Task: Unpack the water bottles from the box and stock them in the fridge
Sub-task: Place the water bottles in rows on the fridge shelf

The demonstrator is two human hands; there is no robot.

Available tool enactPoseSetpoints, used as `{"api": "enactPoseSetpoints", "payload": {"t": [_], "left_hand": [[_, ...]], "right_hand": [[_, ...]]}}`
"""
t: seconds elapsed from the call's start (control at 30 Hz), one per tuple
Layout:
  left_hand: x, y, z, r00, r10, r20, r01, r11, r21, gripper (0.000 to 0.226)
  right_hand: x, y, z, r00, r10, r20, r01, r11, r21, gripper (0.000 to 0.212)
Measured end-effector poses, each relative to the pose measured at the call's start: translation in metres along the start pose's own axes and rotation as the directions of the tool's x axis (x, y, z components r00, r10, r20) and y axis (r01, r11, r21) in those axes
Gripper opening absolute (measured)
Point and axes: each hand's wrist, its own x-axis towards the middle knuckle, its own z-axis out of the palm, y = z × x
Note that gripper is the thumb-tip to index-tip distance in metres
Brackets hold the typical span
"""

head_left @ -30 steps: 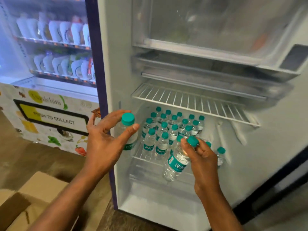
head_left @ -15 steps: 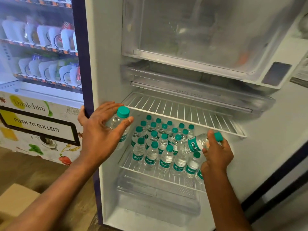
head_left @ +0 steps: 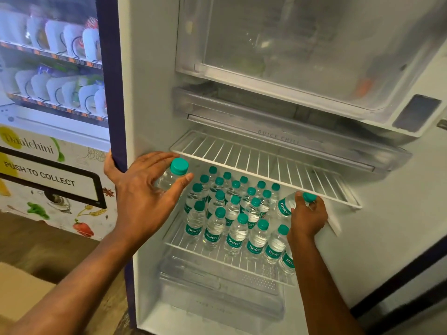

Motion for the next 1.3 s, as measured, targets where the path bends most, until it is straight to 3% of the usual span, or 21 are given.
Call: {"api": "enactPoseSetpoints", "payload": {"t": [0.2, 0.53, 0.87, 1.3], "left_hand": [[0.000, -0.004, 0.004, 1.000, 0.009, -0.006, -0.008, 0.999, 0.033, 0.044], [-0.001, -0.004, 0.007, 1.000, 0.001, -0.014, 0.000, 0.999, 0.050, 0.042], [0.000, -0.005, 0.007, 1.000, -0.001, -0.004, 0.001, 0.998, 0.060, 0.041], [0.001, -0.003, 0.006, 1.000, 0.005, -0.006, -0.004, 0.998, 0.068, 0.039]], "right_hand": [[0.019, 0.015, 0.010, 0.990, -0.029, 0.141, 0.068, 0.960, -0.273, 0.030], [0.037, 0.032, 0.022, 0.942, 0.075, 0.327, 0.129, 0.818, -0.560, 0.042], [0.041, 0.044, 0.035, 0.884, 0.165, 0.438, 0.198, 0.716, -0.669, 0.048], [0.046, 0.051, 0.043, 0.830, 0.276, 0.484, 0.245, 0.600, -0.762, 0.051]]}}
